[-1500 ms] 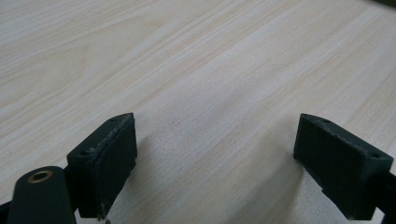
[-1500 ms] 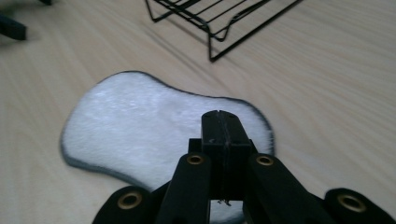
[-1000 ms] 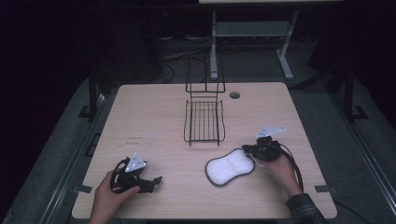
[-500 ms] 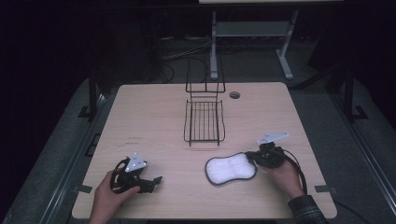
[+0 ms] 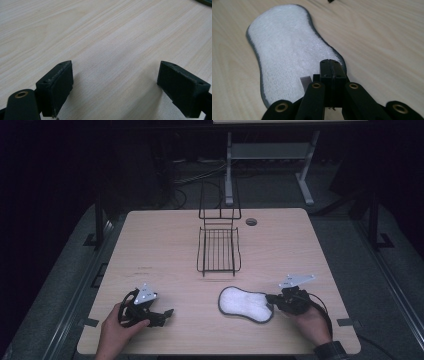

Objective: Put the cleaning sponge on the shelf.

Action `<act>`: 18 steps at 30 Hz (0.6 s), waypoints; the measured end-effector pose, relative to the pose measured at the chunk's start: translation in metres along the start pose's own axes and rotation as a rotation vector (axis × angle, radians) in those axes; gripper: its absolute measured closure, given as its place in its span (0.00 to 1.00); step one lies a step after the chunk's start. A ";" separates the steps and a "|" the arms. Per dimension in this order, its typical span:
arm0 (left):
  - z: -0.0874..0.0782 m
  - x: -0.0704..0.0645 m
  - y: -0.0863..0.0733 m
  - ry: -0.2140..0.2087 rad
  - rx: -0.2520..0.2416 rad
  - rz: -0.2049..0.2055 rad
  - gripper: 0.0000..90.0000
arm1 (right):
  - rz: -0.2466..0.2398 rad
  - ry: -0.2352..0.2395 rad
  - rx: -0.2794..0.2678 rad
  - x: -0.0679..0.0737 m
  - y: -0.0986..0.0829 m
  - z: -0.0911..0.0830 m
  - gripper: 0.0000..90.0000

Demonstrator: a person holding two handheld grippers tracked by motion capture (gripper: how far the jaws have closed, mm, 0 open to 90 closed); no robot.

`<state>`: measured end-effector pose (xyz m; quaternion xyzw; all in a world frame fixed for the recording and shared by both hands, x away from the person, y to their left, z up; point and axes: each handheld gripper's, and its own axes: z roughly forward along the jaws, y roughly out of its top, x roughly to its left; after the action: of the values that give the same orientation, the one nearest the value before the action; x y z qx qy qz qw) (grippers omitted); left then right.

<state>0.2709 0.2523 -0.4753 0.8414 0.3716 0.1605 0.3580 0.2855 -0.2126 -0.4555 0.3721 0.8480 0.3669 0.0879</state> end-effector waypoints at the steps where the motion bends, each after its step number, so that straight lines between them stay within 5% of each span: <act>1: 0.000 0.000 0.000 0.001 0.000 0.003 0.14 | -0.001 0.004 0.001 0.002 -0.001 -0.001 1.00; 10: 0.000 0.000 0.000 0.001 0.000 0.003 0.14 | -0.022 0.032 0.003 0.019 -0.010 -0.006 1.00; 18: 0.000 0.000 0.000 0.001 0.000 0.003 0.14 | -0.009 0.022 -0.036 0.019 -0.007 -0.012 0.91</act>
<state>0.2710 0.2524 -0.4752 0.8418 0.3705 0.1613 0.3577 0.2634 -0.2090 -0.4494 0.3626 0.8438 0.3860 0.0867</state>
